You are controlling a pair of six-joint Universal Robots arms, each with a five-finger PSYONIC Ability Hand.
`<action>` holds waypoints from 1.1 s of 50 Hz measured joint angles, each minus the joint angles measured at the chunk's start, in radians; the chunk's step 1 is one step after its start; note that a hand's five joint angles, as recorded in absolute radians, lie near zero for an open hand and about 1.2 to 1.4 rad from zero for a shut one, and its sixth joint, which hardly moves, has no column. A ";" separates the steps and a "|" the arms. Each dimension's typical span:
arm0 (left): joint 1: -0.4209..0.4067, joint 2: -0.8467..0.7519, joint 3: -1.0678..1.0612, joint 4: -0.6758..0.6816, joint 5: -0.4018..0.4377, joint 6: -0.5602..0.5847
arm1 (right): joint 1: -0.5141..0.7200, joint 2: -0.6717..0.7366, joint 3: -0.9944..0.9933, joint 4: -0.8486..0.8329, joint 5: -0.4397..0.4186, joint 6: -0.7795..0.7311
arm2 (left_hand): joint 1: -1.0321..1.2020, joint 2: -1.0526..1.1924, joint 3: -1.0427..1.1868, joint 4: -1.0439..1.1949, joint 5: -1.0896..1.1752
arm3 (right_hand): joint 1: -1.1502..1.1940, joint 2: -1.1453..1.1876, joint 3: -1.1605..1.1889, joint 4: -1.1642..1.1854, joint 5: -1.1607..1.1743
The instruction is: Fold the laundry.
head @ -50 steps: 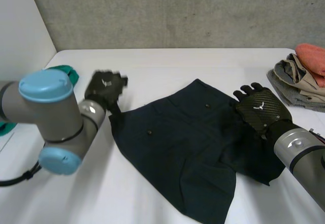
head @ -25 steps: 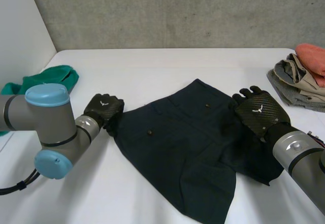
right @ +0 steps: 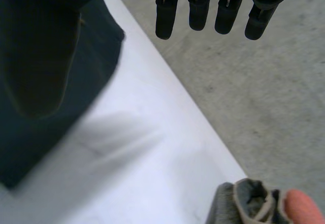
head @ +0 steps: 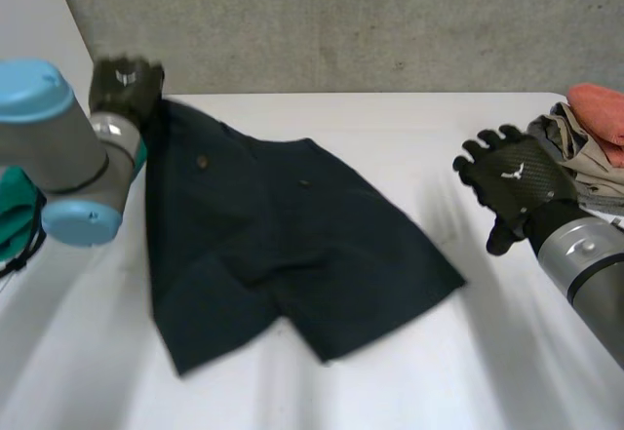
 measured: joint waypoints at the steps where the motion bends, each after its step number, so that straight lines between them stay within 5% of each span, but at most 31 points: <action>1: -0.008 0.010 0.013 0.006 0.007 -0.007 | -0.003 -0.003 -0.004 0.000 0.002 0.001 | 0.000 0.001 0.000 0.000 0.000 | 0.000 0.000 0.000 0.000 0.000; 18: -0.437 0.028 0.023 0.042 0.120 -0.218 | -0.109 -0.010 -0.021 -0.003 0.076 0.073 | -0.026 -0.032 -0.043 -0.046 0.005 | 0.000 0.000 0.000 0.000 0.000; 21: -0.511 -0.011 -0.010 0.039 0.166 -0.262 | -0.128 -0.008 -0.018 -0.005 0.072 0.076 | -0.473 -0.454 -0.454 -0.466 -0.381 | 0.000 0.000 0.000 0.000 0.000; 26: -0.572 -0.032 -0.060 0.033 0.225 -0.297 | -0.143 -0.001 -0.013 -0.008 0.056 0.076 | -0.698 -0.715 -0.731 -0.754 -0.676 | 0.000 0.000 0.000 0.000 0.000; 36: -0.502 0.169 -0.207 0.007 0.193 -0.292 | -0.138 0.002 -0.014 0.025 -0.076 0.057 | -0.767 -0.807 -0.829 -0.849 -0.773 | 0.000 0.000 0.000 0.000 0.000; 44: -0.392 0.379 -0.456 -0.093 0.003 -0.249 | -0.125 0.007 0.004 0.177 -0.239 0.000 | -0.767 -0.807 -0.829 -0.847 -0.769 | 0.000 0.000 0.000 0.000 0.000; 55: -0.360 0.508 -0.811 -0.142 -0.167 -0.221 | -0.045 0.211 -0.033 0.152 -0.285 -0.074 | -0.763 -0.800 -0.823 -0.827 -0.737 | 0.000 0.042 0.055 0.053 0.054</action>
